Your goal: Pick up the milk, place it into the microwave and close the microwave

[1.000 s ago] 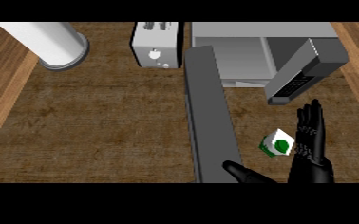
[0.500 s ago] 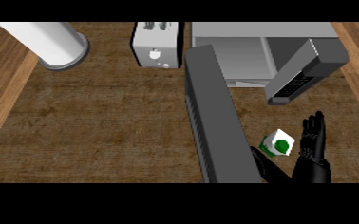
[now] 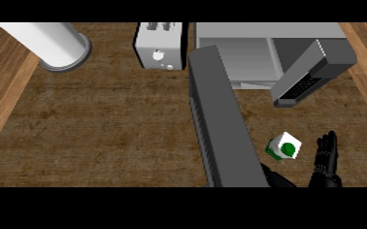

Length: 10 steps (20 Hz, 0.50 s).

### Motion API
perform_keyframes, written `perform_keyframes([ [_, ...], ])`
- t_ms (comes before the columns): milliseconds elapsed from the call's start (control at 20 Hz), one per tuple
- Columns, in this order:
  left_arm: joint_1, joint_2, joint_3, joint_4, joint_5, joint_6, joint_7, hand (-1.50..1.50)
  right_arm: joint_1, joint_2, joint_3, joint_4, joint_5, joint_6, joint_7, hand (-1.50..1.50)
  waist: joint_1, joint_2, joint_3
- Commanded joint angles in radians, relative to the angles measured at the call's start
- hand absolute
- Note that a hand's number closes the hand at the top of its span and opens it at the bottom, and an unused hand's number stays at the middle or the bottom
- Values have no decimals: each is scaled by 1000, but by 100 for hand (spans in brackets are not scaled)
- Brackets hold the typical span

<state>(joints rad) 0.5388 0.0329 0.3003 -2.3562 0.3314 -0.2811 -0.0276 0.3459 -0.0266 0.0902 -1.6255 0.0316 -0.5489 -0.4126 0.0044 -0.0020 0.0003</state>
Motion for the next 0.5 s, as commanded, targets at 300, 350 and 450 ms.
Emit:
perform_keyframes([
  [300, -30, -18, 38, -8, 35, -28, 22, -150, -113, -7, -138, 329, -137, 156, -259, -150, 0, 1, 0],
  [350, -1, -32, 49, 18, 10, -65, -33, -150, -149, 17, -132, 393, -120, 137, -280, -150, 3, 1, 0],
  [450, -85, -26, 25, -17, -7, 10, 52, -150, -87, -2, -115, 321, -98, 138, -247, -150, -4, 2, 0],
])
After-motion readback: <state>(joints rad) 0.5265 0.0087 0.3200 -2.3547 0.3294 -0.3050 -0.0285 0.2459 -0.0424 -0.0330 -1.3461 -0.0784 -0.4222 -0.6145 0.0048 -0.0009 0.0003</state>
